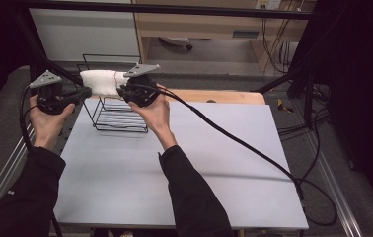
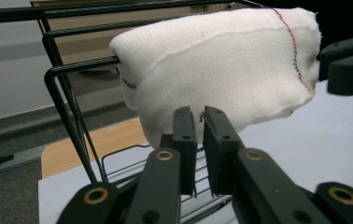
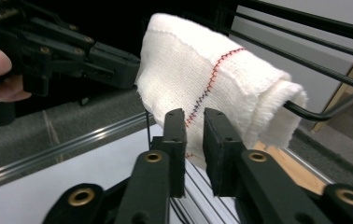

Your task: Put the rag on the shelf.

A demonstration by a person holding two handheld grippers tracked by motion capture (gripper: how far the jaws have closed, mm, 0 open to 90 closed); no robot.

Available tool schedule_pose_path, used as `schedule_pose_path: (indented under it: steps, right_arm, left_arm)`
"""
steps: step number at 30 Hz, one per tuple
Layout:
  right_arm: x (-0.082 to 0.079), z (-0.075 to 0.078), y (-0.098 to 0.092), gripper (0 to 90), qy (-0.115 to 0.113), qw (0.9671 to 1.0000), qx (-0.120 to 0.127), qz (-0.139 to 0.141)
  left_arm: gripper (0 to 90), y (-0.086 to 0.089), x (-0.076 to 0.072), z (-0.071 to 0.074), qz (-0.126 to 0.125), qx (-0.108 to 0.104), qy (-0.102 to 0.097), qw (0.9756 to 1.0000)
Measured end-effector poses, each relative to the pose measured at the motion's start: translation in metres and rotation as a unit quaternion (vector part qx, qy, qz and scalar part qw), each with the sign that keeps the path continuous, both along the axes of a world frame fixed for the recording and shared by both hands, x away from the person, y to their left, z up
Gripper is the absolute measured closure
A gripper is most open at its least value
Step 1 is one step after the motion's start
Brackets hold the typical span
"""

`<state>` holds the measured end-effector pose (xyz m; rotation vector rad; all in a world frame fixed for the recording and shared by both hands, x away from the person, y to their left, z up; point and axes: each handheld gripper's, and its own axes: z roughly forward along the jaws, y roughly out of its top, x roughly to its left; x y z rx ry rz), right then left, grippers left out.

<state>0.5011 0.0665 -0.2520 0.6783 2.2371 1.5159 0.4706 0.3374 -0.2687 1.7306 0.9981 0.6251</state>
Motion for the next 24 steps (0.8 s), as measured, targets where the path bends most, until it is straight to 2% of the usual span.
schedule_pose_path:
  steps: [7,10,16,21,24]
  right_arm:
    - [-0.012,0.005,-0.023,61.4,0.009,0.9999,-0.004,-0.005]
    - [-0.017,0.003,-0.032,51.0,0.015,0.9998,-0.012,-0.009]
    - [-0.026,-0.009,-0.055,35.9,0.031,0.9991,-0.023,-0.017]
    - [-0.034,-0.022,-0.076,23.0,0.047,0.9981,-0.032,-0.025]
    - [-0.039,-0.031,-0.090,18.7,0.050,0.9981,-0.023,-0.029]
  left_arm:
    - [62.9,0.001,-0.014,-0.003,-0.008,0.011,0.014,0.9998]
    - [57.4,0.002,-0.020,-0.009,-0.013,0.011,0.021,0.9996]
    - [45.2,0.000,-0.031,-0.026,-0.022,0.018,0.036,0.9989]
    - [37.6,-0.005,-0.041,-0.044,-0.031,0.038,0.044,0.9978]
    - [32.2,-0.008,-0.047,-0.055,-0.036,0.028,0.049,0.9978]
